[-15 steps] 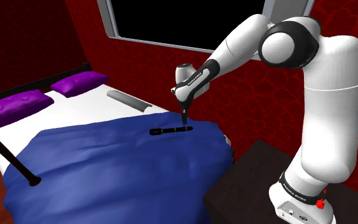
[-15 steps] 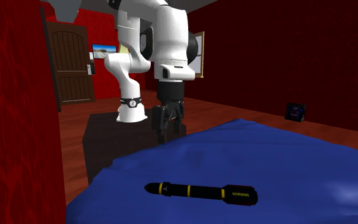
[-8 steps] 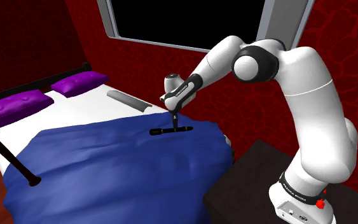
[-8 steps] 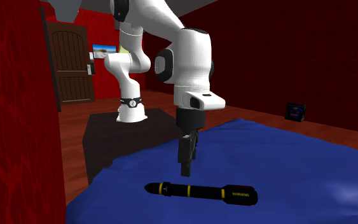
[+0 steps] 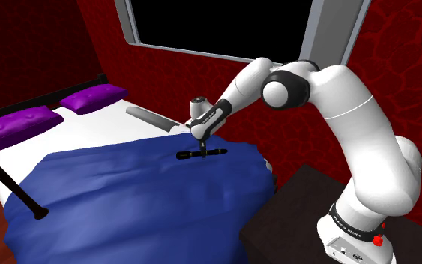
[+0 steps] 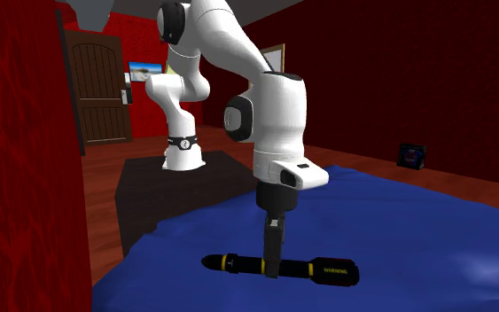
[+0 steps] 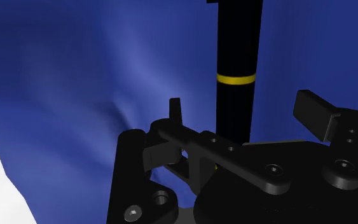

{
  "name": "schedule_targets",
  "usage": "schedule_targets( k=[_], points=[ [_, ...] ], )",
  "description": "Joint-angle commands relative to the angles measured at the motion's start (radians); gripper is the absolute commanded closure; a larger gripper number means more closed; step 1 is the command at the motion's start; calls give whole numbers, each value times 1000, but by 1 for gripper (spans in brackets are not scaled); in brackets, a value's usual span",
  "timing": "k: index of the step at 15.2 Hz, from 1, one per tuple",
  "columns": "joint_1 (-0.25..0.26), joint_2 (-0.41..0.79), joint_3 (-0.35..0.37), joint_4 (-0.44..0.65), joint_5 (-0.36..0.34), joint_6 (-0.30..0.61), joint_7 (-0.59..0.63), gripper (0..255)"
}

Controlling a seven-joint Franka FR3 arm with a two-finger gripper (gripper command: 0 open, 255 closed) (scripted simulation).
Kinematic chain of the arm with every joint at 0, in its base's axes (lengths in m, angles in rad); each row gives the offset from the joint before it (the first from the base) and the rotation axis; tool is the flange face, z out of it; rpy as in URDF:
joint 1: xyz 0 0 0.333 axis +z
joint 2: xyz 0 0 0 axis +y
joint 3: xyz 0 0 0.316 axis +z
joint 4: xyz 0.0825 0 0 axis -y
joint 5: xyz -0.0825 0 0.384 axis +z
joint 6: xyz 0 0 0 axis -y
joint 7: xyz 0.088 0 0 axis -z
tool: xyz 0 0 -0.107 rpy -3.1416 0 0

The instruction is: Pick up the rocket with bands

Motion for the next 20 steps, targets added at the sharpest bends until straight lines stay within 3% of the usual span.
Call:
schedule_targets(
  k=[1, 3, 4, 13, 20],
  points=[
    [2, 25, -1, 10, -1, 15, 3, 0],
    [3, 31, -1, 12, -2, 19, 3, 0],
    [3, 29, -1, 9, -2, 20, 4, 255],
    [3, 31, -1, 12, -2, 19, 3, 255],
    [0, -44, 2, -13, 2, -31, -1, 255]
  ],
)
